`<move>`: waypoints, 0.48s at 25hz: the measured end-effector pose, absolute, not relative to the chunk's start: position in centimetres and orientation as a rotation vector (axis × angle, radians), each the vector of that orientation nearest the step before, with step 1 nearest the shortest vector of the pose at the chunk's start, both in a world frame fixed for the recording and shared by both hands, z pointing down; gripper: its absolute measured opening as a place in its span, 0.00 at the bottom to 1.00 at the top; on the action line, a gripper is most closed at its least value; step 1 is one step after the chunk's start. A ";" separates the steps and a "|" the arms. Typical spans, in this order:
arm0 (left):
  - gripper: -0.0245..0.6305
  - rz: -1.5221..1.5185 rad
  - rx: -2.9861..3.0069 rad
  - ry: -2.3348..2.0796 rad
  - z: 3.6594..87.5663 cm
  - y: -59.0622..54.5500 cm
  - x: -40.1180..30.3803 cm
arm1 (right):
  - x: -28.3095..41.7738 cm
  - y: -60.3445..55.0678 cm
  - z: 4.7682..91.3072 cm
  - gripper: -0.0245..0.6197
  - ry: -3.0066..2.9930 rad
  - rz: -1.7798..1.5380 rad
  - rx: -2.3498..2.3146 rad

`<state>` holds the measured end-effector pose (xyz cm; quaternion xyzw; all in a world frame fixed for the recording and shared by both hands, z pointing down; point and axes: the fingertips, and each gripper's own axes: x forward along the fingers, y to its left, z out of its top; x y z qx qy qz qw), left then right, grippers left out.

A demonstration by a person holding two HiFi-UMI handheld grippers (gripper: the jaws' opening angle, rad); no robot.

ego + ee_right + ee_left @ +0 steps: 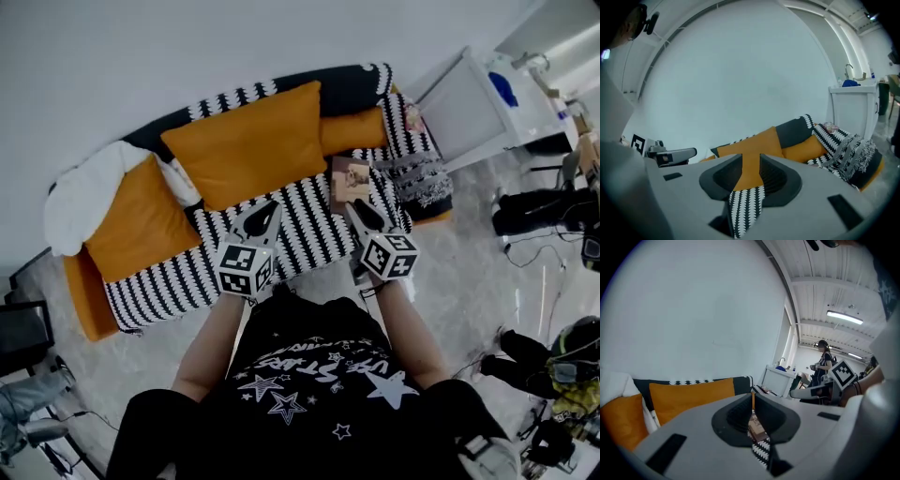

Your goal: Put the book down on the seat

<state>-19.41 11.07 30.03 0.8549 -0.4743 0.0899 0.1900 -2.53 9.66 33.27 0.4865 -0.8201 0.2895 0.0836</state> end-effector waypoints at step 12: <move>0.07 0.268 2.358 -1.433 28.7 16.0 -17.4 | -1.5 12.8 30.8 0.22 -2.574 0.862 1.313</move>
